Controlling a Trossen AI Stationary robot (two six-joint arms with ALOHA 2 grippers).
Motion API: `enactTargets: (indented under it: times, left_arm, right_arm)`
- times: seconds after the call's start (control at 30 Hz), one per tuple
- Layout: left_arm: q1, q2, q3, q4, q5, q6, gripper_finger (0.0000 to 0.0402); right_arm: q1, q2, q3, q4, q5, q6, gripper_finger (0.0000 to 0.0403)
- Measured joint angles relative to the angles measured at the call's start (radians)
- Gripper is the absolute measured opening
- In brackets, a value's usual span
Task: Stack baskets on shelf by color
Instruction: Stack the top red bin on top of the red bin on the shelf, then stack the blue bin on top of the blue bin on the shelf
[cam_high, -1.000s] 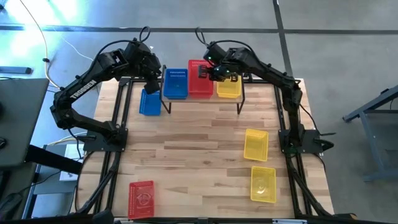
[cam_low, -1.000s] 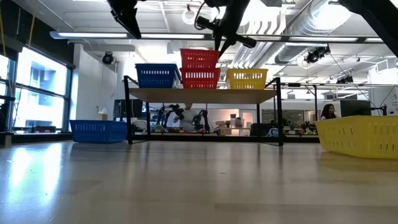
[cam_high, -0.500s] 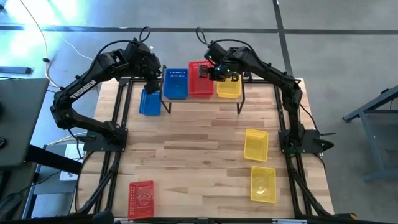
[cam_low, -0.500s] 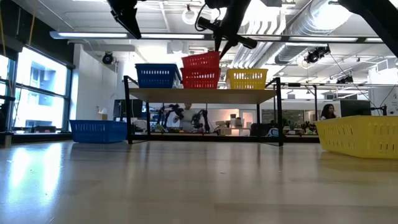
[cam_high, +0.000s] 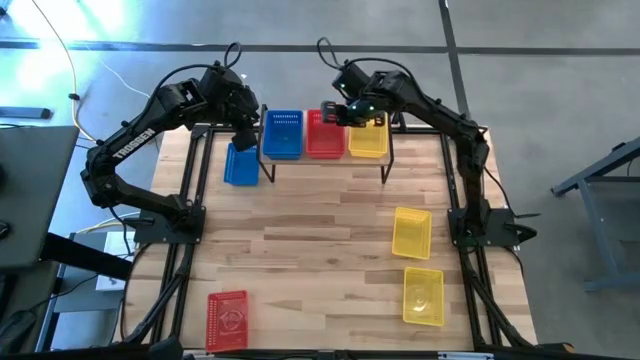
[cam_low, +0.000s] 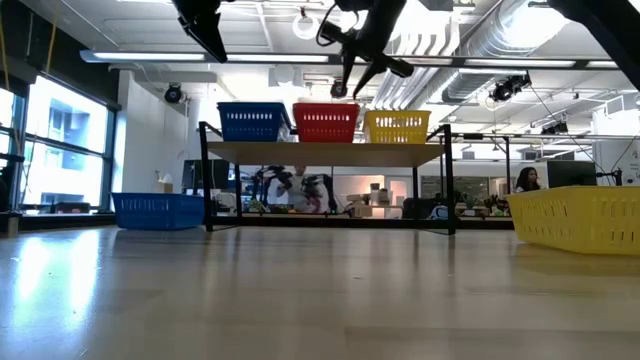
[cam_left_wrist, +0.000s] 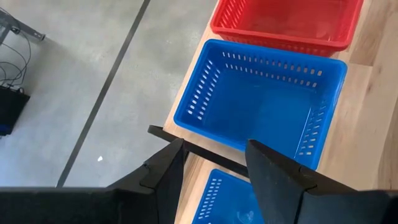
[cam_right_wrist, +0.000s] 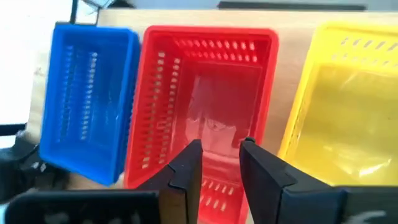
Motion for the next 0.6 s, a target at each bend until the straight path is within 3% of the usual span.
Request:
enactTargets:
  times: [0.23, 0.43, 0.6]
  left_arm:
    - [0.0, 0.0, 0.0, -0.007, 0.013, -0.002, 0.0161]
    - [0.0, -0.01, 0.0, -0.111, 0.163, -0.037, 0.0161]
    - [-0.008, -0.049, 0.0, -0.199, 0.223, -0.066, 0.0161]
  right_arm:
    - [0.008, -0.031, 0.006, -0.01, -0.03, -0.105, 0.0094]
    - [0.061, -0.045, 0.056, -0.038, -0.085, -0.214, 0.0094]
    - [0.122, -0.046, 0.114, -0.066, -0.086, -0.322, 0.0094]
